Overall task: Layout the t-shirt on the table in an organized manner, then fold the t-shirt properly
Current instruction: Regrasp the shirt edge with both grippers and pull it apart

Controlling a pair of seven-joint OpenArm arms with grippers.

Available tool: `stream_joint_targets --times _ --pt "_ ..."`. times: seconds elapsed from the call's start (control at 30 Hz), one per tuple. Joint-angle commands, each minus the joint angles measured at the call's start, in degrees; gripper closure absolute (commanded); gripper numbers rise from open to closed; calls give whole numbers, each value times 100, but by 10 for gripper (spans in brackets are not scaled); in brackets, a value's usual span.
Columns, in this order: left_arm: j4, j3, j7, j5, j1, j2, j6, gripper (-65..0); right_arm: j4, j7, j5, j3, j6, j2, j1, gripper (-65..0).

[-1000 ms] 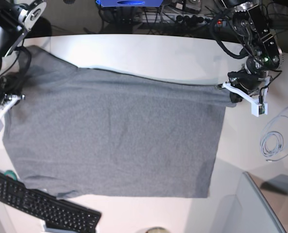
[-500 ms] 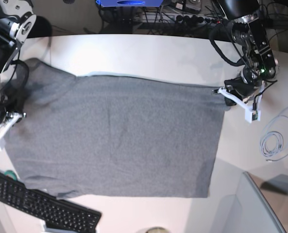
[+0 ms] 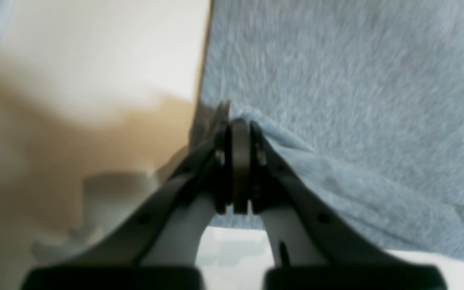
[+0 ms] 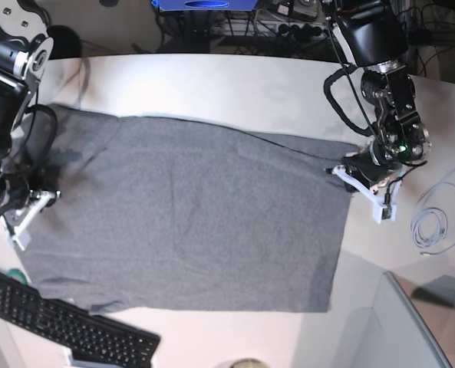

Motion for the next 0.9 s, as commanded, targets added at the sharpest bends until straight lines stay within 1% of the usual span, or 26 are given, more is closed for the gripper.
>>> stream_joint_targets --times 0.0,0.17,0.23,0.27,0.3,0.33,0.37,0.4,0.47,0.5,0.53,0.6,0.67,0.7,0.8,0.87 --pt "-11 -3 -91 -50 -104 -46 -21 0 81 156 61 17 -9 109 152 -2" --pt "-293 -3 -109 -50 -156 -46 -21 0 81 420 70 25 -9 109 108 -8" --pt "-284 -3 -109 -50 -148 -46 -21 0 98 394 96 25 -9 109 64 -12" --pt "-275 -3 -109 -50 -139 -46 -21 0 116 350 105 25 -9 109 55 -30" --pt "-258 -3 -109 -59 -130 -46 -21 0 169 288 105 34 -9 109 29 -65" --pt "-240 -3 -109 -59 -112 -46 -21 0 292 226 105 34 0 109 11 -116" --pt "-240 -3 -109 -59 -104 -46 -21 0 485 156 114 87 0 109 -86 -183" --pt "-231 -3 -109 -59 -95 -46 -21 0 767 86 149 280 9 100 -226 -248" --pt "-231 -3 -109 -59 -86 -46 -21 0 1487 -90 413 878 18 -84 -543 -372" --pt "-231 -12 -109 -59 -86 -46 -21 0 1874 -196 553 1203 18 -155 -727 -407" --pt "-231 -20 -109 -59 -86 -46 -30 0 2252 -292 650 1511 9 -234 -903 -419" --pt "-222 -12 -109 -76 -16 -46 -30 0 2745 -521 703 2109 0 -436 -1202 -410" --pt "-196 -12 -109 -94 2 -46 -30 0 2876 -653 703 2540 0 -577 -1501 -416" --pt "-170 -3 -109 -94 19 -37 -30 0 2850 -635 703 2654 0 -603 -1677 -417" --pt "-143 -3 -109 -94 28 -37 -38 0 2498 -222 764 2672 35 -629 -2072 -420" --pt "-143 -3 -109 -94 28 -37 -38 0 2200 42 799 2672 35 -629 -2134 -420"
